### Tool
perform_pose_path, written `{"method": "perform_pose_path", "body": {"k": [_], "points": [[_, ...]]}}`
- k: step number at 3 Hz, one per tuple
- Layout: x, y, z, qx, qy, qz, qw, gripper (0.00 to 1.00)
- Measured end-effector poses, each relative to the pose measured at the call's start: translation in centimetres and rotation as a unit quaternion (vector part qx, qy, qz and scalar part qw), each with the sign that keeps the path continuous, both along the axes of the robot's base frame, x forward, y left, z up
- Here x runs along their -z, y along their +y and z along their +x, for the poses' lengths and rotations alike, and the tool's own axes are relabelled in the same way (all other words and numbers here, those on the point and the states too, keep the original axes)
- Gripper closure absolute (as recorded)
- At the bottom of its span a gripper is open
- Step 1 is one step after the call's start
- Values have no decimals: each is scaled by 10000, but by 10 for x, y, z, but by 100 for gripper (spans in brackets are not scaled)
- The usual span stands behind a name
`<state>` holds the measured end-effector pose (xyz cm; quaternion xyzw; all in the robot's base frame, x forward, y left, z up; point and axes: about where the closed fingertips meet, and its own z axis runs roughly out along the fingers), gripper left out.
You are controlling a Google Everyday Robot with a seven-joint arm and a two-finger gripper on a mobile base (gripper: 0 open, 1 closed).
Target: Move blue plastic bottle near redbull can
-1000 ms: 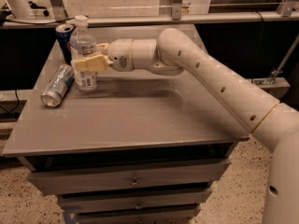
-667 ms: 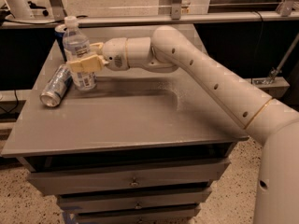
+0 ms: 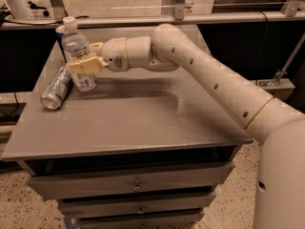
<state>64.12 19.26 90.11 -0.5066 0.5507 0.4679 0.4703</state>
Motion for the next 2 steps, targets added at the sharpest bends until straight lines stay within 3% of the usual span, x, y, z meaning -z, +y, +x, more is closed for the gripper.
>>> {"method": "perform_pose_path", "body": {"k": [1,2], "points": [[0,0,0,-1,-1,-1,10000,13],[4,0,-2,-27,-25,-28,10000,0]]}}
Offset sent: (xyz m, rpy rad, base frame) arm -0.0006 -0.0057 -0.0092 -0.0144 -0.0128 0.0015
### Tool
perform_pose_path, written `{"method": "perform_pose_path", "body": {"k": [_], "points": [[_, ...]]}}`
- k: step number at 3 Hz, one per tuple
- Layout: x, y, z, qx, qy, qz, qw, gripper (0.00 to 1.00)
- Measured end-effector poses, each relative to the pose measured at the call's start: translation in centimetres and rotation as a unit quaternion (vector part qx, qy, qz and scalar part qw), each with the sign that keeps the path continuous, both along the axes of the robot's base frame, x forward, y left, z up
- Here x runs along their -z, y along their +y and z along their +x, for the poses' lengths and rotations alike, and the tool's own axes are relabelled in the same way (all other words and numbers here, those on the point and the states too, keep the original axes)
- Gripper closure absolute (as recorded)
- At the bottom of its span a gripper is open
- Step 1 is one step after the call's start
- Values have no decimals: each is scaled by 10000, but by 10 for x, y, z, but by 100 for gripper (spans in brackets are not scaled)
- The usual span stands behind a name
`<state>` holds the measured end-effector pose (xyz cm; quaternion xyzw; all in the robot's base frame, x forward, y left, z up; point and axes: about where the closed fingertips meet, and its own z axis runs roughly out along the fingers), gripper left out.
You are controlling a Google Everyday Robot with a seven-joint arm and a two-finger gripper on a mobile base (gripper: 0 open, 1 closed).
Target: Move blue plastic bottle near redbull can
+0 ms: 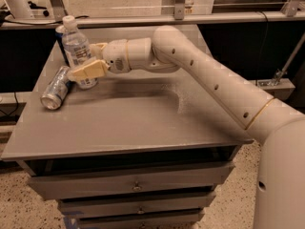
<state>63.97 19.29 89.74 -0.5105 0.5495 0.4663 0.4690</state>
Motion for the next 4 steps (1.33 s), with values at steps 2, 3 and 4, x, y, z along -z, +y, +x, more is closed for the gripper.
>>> {"method": "perform_pose_path", "body": {"k": [2,3,4], "points": [[-12,-35,4,295,-157,-150,9993,0],[-65,-115,17,996,-733,-337,9918,0],[-107,-171,23,1474,-1122,-343,9821,0]]}}
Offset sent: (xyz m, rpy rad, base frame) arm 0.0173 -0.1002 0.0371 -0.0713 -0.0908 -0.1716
